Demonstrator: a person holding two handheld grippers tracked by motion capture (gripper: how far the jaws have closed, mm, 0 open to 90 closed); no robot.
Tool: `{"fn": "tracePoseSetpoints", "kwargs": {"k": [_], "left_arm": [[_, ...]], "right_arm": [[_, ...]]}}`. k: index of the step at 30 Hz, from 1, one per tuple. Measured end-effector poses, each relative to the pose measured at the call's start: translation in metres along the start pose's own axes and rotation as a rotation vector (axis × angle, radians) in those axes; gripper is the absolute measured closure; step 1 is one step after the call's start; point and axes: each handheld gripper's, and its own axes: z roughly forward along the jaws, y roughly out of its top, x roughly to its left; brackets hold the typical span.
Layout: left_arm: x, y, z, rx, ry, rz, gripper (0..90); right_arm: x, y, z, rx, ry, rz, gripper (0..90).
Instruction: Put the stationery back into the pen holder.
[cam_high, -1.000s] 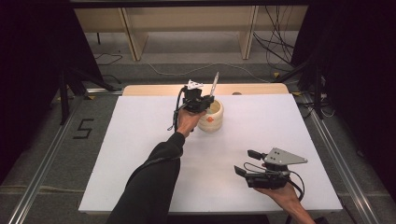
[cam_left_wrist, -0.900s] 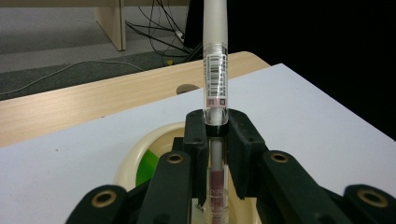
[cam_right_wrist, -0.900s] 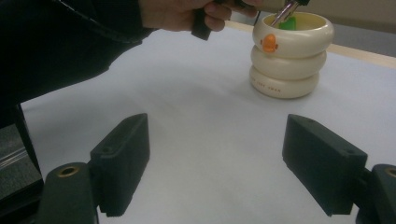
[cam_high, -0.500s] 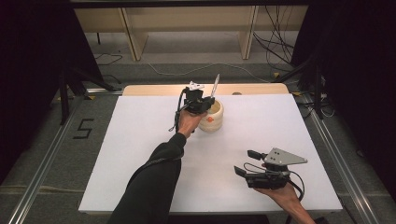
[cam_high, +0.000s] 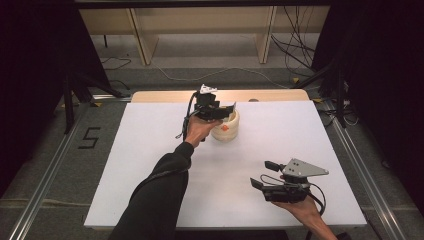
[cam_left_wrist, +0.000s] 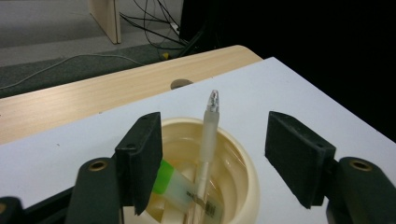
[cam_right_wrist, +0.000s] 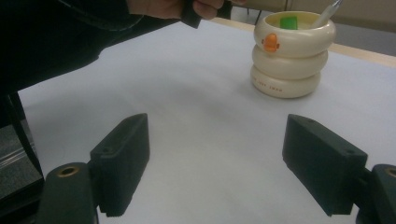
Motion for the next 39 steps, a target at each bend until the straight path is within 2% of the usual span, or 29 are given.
{"fn": "tracePoseSetpoints", "kwargs": {"k": [6,12,19,23,27,39], "left_arm": [[-0.001,0.001,-0.01,0.022,-0.015,0.007,32.9],[-0.003,-0.002,-0.02,0.034,-0.039,0.005,31.7],[-0.006,-0.01,-0.032,0.044,-0.065,0.012,30.5],[-0.008,-0.014,-0.044,0.047,-0.079,0.024,29.6],[-0.008,-0.018,-0.057,0.039,-0.104,0.016,29.0],[-0.014,-0.04,-0.094,0.021,-0.152,0.067,26.9]], "right_arm": [[0.0,0.0,0.001,-0.009,0.002,0.001,24.0],[0.0,0.0,0.0,0.005,-0.007,0.008,23.9],[-0.001,0.0,0.0,0.002,-0.01,0.006,23.9],[-0.001,0.0,0.0,-0.001,-0.011,0.007,23.8],[-0.002,0.0,0.0,0.0,-0.012,0.011,23.7],[-0.002,-0.001,0.0,-0.007,-0.009,0.034,23.6]]}}
